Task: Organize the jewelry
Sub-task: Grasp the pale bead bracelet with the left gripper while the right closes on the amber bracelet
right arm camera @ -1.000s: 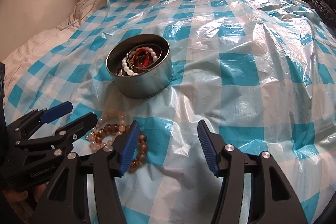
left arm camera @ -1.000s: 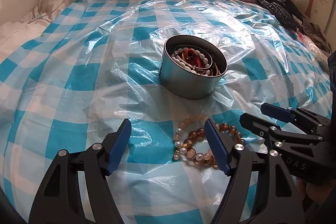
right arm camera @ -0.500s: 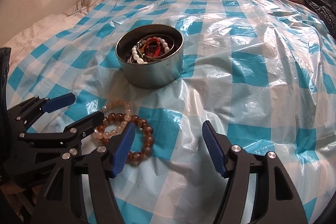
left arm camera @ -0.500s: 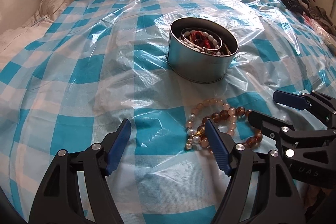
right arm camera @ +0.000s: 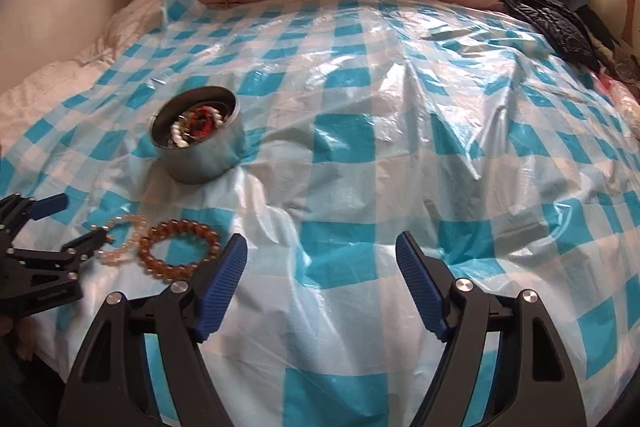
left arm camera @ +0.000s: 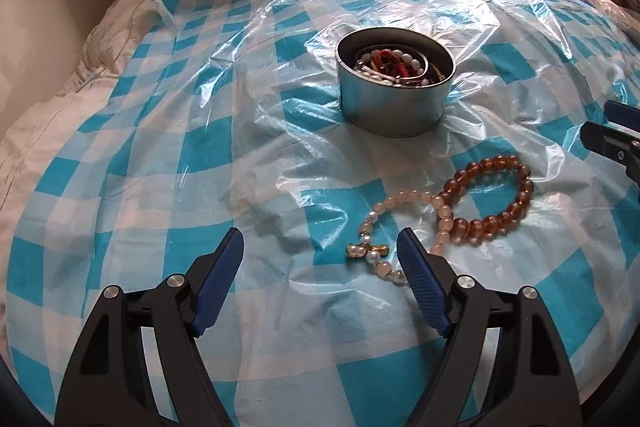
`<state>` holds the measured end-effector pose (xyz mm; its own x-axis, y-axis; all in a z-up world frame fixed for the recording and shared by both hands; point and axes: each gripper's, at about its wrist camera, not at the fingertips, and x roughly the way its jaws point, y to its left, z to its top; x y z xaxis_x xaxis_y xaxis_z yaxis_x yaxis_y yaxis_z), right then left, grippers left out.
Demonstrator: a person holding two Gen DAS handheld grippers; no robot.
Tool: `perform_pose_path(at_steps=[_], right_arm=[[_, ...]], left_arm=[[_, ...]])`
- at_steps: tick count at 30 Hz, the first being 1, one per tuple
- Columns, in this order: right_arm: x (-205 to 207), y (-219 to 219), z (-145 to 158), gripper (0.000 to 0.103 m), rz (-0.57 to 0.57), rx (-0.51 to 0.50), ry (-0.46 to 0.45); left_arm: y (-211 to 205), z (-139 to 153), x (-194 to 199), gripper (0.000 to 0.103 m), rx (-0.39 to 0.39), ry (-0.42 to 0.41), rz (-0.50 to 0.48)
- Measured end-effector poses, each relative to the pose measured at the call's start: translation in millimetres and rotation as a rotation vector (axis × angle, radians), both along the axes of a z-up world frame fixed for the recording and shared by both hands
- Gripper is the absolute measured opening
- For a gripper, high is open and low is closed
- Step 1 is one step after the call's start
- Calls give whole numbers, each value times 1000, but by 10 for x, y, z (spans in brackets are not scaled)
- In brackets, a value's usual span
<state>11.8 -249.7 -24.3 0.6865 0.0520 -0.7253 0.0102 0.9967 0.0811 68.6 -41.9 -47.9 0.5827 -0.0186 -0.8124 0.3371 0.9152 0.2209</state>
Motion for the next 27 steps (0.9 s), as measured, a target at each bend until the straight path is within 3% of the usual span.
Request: perform_pose_path(at_steps=[1, 3, 6, 11, 16, 17, 19, 22, 27], right_arm=[[14, 29, 3, 73, 43, 38, -5], [119, 180, -24, 53, 112, 39, 9], [296, 432, -145, 33, 181, 18, 61], [415, 690, -311, 26, 255, -11, 104], [449, 648, -423, 16, 240, -2, 143], [432, 615, -424, 14, 237, 12, 143], [393, 567, -400, 12, 224, 28, 134], [321, 479, -331, 12, 190, 56, 108], [251, 267, -202, 12, 141, 159, 51]], left_arm=[[-47, 10, -11, 76, 6, -18, -26], [-143, -13, 10, 76, 30, -39, -64], [-210, -91, 71, 75, 30, -42, -99], [-207, -266, 100, 58, -19, 10, -134], [-243, -296, 53, 17, -66, 52, -167], [-246, -295, 37, 14, -82, 67, -171], [-212, -283, 24, 9, -134, 100, -167], [-43, -230, 56, 7, -298, 171, -138], [170, -174, 60, 7, -455, 194, -92]])
